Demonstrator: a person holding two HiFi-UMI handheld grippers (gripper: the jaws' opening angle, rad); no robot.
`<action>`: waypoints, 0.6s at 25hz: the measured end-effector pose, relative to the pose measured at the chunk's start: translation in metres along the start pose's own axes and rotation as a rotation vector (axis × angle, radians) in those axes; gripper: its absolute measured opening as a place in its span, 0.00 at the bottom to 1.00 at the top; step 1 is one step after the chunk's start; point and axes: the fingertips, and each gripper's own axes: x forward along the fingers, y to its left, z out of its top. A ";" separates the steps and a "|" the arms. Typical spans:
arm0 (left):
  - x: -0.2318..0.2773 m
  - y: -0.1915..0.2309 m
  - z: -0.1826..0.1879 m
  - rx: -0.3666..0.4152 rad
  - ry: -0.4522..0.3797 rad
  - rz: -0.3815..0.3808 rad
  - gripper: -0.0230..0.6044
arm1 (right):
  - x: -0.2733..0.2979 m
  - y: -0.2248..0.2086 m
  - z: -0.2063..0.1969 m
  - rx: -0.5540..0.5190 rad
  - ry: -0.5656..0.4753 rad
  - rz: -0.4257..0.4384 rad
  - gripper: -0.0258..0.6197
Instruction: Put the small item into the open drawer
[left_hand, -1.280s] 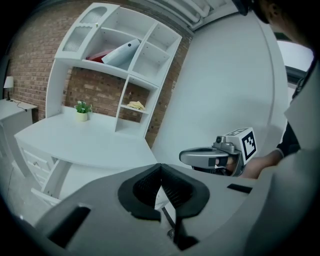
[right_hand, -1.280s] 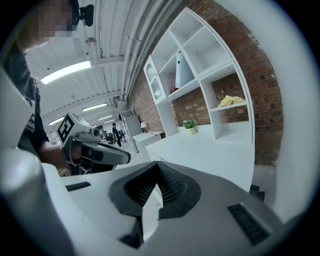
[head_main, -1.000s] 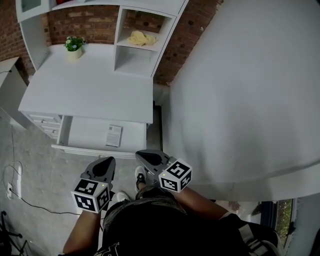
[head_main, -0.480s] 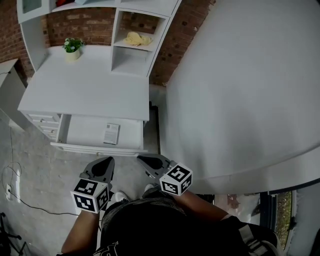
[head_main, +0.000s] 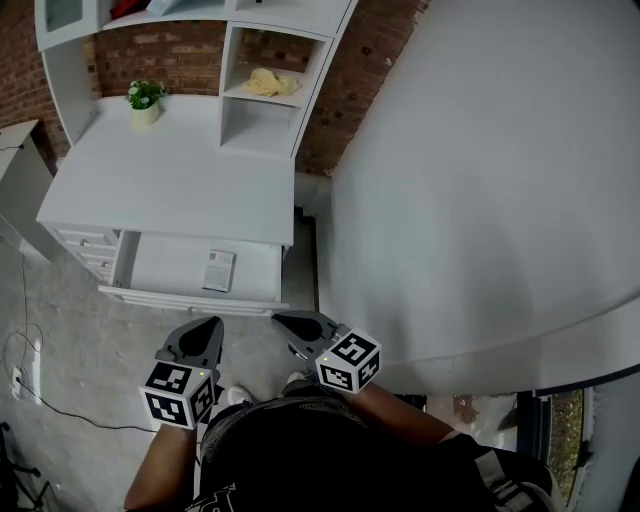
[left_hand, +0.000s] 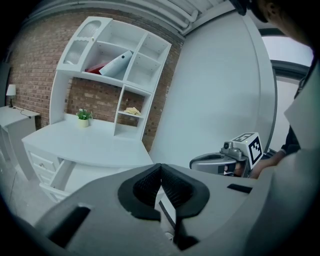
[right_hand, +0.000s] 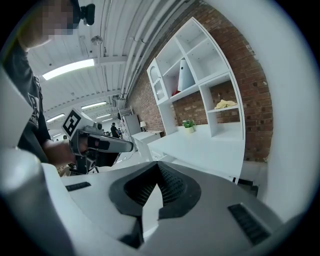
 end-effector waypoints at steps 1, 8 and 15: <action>0.000 -0.001 0.000 0.002 -0.002 0.004 0.06 | -0.002 -0.001 -0.001 0.002 0.000 0.000 0.04; -0.001 -0.010 0.000 0.012 -0.007 0.021 0.07 | -0.010 -0.002 -0.005 0.006 -0.002 0.011 0.05; -0.001 -0.016 -0.003 0.020 -0.002 0.032 0.06 | -0.012 -0.001 -0.008 0.008 0.002 0.024 0.04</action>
